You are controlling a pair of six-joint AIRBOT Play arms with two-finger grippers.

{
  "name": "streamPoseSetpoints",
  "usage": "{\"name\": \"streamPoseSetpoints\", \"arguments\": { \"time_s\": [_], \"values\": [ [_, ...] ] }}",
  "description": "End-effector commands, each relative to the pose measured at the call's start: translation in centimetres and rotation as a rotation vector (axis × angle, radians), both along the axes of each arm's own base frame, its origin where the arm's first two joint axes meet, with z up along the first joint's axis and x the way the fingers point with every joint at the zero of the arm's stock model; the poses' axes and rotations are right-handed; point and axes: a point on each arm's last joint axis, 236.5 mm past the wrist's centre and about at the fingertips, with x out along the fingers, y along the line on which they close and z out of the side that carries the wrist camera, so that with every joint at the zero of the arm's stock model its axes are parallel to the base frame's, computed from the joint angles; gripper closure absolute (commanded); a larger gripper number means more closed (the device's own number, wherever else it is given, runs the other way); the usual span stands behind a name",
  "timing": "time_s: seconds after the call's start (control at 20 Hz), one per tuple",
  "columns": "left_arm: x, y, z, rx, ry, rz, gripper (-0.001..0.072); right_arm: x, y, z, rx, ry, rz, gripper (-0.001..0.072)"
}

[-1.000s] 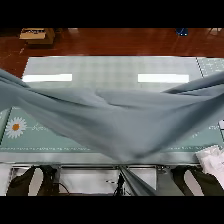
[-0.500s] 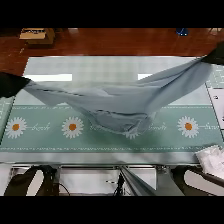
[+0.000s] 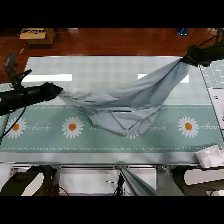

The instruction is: Fold the shirts.

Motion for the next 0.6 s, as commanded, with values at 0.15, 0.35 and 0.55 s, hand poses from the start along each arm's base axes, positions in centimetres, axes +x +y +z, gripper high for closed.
{"name": "streamPoseSetpoints", "arguments": {
  "time_s": [0.15, 0.35, 0.55],
  "values": [
    [0.5, -2.1, -5.2, 0.016, 0.115, -0.049, 0.0684, 3.1, -1.7, -1.6, -0.010, -0.065, -0.079, 0.0598],
    [0.3, -2.6, -5.4, 0.016, 0.120, -0.063, 0.0684, 0.0, -1.7, -0.1, -0.045, -0.022, 0.017, 0.0332],
    [0.3, -2.6, -5.4, 0.017, 0.120, -0.064, 0.0684, -7.9, -5.0, -1.9, -0.166, 0.231, 0.087, 0.0331]
  ]
}}
